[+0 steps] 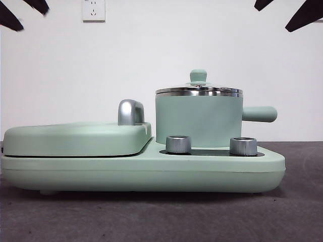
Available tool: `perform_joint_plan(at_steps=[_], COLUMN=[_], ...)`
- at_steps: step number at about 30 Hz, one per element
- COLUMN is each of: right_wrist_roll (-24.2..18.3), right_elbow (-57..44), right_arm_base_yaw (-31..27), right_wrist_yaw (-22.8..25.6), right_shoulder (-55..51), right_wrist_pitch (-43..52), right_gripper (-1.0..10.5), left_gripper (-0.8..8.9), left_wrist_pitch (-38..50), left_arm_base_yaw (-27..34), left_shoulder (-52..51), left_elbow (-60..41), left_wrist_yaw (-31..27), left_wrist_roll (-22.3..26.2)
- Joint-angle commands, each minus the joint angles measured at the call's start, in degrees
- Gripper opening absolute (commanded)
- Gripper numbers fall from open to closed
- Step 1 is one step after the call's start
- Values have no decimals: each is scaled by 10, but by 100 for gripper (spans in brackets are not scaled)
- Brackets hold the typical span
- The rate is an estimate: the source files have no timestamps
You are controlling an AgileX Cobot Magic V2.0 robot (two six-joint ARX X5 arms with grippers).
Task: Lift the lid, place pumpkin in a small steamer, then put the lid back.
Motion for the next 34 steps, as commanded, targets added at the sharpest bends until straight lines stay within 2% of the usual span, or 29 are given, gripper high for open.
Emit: perform_joint_plan(at_steps=[1, 2, 3, 8, 26, 29, 34], right_wrist_roll=[-5, -7, -9, -2, -2, -2, -2], right_elbow=[4, 4, 4, 4, 4, 4, 4], right_arm_base_yaw=[3, 3, 3, 4, 4, 4, 4], right_wrist_yaw=[0, 0, 1, -22, -15, -15, -15], right_shoulder=[3, 3, 4, 0, 0, 0, 0], right_wrist_pitch=[1, 2, 6, 12, 25, 25, 25], right_gripper=[108, -31, 34, 13, 13, 12, 13], left_gripper=[47, 19, 2, 7, 7, 7, 7], left_wrist_pitch=[-4, -2, 2, 10, 9, 26, 192], left_arm_base_yaw=[-2, -2, -2, -2, 10, 58, 224], left_shoulder=[-9, -12, -14, -16, -30, -75, -210], left_elbow=[7, 7, 7, 7, 6, -27, -211], left_wrist_yaw=[0, 0, 0, -5, -5, -5, 0], left_wrist_roll=[2, 1, 9, 12, 17, 35, 33])
